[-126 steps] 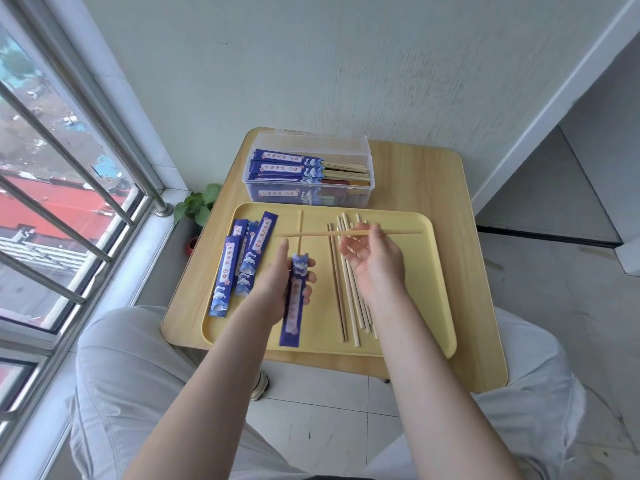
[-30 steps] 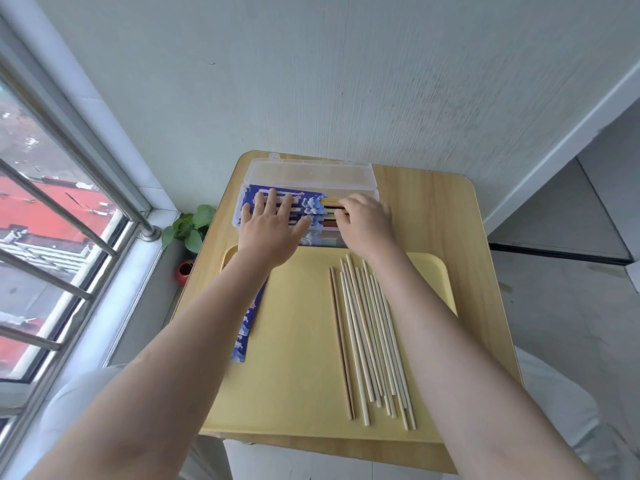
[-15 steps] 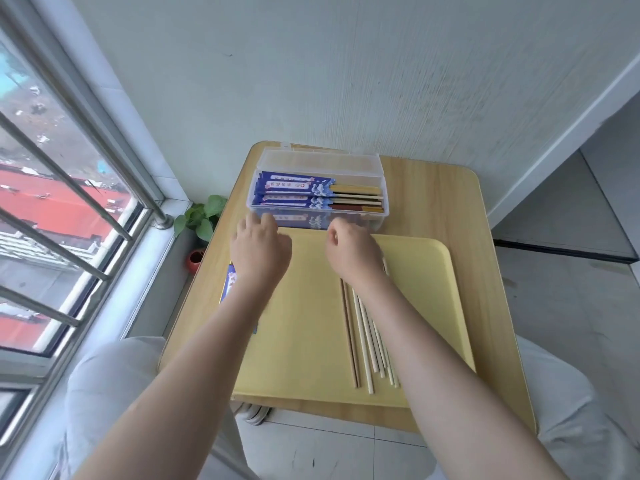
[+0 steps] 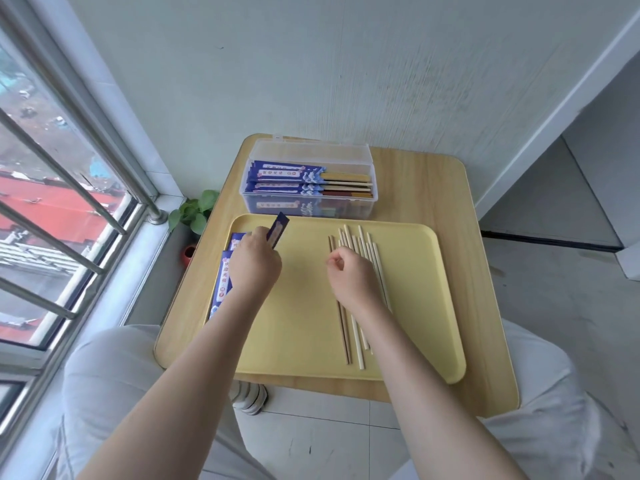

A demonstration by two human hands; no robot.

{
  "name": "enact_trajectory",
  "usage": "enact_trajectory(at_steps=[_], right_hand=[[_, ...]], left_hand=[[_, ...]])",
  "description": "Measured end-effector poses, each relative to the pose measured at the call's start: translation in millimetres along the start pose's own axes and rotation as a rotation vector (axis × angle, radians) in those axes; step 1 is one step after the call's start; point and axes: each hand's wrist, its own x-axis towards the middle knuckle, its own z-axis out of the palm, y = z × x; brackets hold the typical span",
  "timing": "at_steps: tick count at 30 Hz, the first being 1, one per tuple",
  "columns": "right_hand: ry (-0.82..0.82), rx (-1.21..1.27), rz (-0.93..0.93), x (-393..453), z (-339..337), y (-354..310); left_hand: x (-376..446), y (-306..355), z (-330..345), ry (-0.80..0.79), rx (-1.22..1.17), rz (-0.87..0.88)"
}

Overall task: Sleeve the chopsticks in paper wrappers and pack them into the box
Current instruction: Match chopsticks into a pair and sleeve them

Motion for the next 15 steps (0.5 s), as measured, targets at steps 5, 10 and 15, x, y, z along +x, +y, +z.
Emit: enact_trajectory(at_steps=[5, 10, 15], right_hand=[[-0.233, 0.486, 0.128, -11, -9, -4], [-0.427, 0.379, 0.098, -28, -14, -3], [-0.6, 0.149, 0.086, -36, -24, 3]], left_hand=[[-20, 20, -11, -0.359, -1.007, -0.328], [-40, 26, 0, -0.492, -1.464, -0.463], [-50, 26, 14, -0.443, -1.268, -0.523]])
